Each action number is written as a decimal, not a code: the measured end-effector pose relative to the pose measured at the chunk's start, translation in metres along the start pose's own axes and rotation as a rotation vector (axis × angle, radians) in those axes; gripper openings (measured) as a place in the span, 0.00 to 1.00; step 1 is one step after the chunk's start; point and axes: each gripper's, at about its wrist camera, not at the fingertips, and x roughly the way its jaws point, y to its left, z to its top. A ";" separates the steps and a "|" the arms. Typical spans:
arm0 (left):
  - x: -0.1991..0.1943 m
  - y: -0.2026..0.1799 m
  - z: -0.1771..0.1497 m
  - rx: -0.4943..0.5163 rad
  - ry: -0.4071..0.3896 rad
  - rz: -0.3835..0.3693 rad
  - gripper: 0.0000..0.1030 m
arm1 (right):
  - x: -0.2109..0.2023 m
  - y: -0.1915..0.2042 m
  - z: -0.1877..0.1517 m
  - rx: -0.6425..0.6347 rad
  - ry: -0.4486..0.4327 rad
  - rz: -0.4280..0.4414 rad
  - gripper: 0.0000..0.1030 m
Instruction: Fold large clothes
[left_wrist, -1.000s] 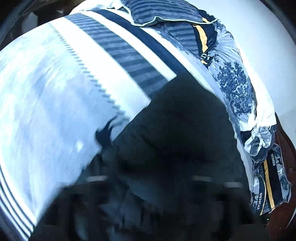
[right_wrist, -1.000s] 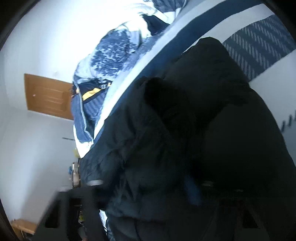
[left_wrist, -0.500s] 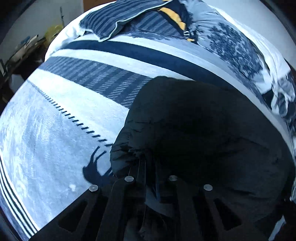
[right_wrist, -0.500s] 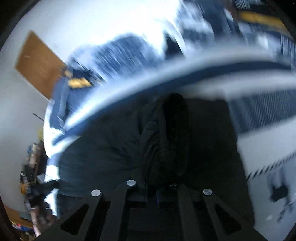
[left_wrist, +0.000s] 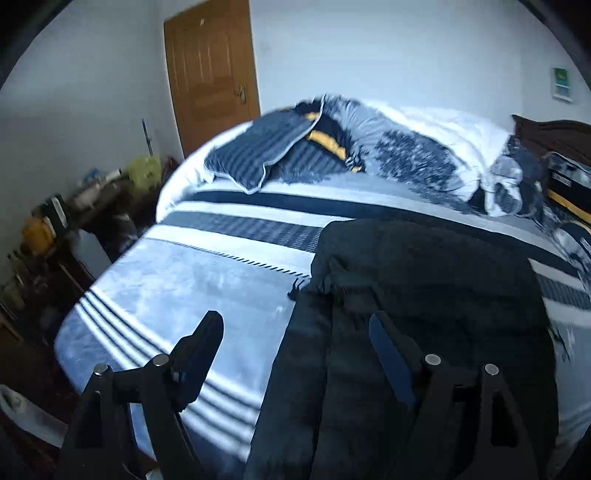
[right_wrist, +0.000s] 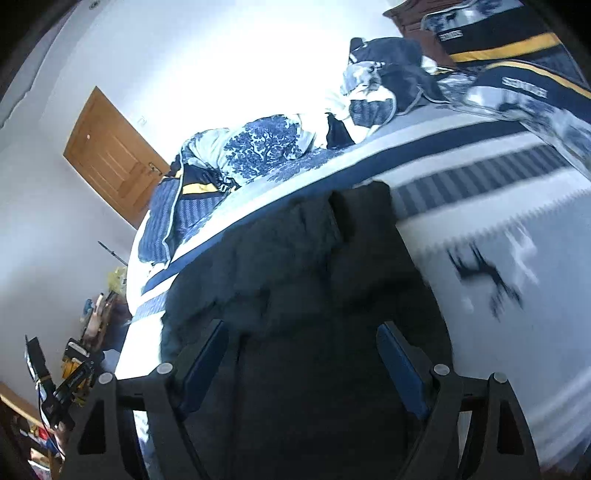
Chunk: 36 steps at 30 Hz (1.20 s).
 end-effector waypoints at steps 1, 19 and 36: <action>-0.018 -0.001 -0.006 0.002 -0.014 -0.001 0.84 | -0.018 0.005 -0.013 -0.009 -0.004 -0.001 0.83; -0.192 0.018 -0.043 -0.025 -0.103 -0.014 0.85 | -0.195 0.093 -0.076 -0.169 -0.126 -0.009 0.83; -0.270 0.015 -0.074 0.015 -0.173 -0.058 0.86 | -0.273 0.124 -0.116 -0.308 -0.249 -0.082 0.83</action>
